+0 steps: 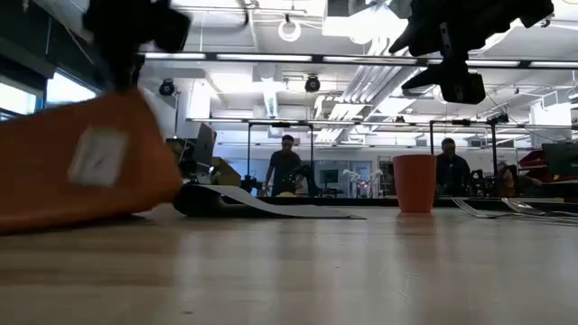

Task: Set table place
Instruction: Move the orange napkin to the center of the table

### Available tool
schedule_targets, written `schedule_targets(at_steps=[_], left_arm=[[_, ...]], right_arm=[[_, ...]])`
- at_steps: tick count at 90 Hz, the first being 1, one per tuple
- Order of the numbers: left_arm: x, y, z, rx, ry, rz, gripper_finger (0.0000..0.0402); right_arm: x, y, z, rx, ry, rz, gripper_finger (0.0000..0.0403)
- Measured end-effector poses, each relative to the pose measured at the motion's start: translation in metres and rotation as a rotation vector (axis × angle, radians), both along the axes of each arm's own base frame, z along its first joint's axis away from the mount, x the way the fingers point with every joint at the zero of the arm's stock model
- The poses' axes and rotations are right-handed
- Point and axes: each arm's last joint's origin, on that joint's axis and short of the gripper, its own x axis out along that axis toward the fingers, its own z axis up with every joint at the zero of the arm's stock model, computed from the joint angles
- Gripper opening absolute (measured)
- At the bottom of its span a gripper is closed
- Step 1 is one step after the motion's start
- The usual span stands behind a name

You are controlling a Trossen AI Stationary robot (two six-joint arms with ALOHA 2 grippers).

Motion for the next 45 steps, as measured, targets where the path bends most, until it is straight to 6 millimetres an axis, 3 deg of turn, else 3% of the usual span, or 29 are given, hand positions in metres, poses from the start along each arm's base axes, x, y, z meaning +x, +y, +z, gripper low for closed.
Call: schedule_targets(at_steps=[15,25,34,45], left_arm=[[0.001,0.015,0.096,0.145,-0.347,-0.019,0.0000],[-0.001,0.017,0.140,0.245,-0.502,-0.043,0.0000],[0.005,0.009,0.141,0.272,-0.497,-0.175,0.0000],[0.024,-0.008,0.108,0.298,-0.348,-0.354,0.0000]], right_arm=[[0.000,-0.001,0.000,-0.004,0.000,-0.005,0.0204],[0.000,-0.001,0.000,-0.004,0.000,-0.005,0.0204],[0.000,-0.001,0.000,-0.004,0.000,-0.005,0.0204],[0.000,-0.001,0.000,-0.004,0.000,-0.005,0.0204]])
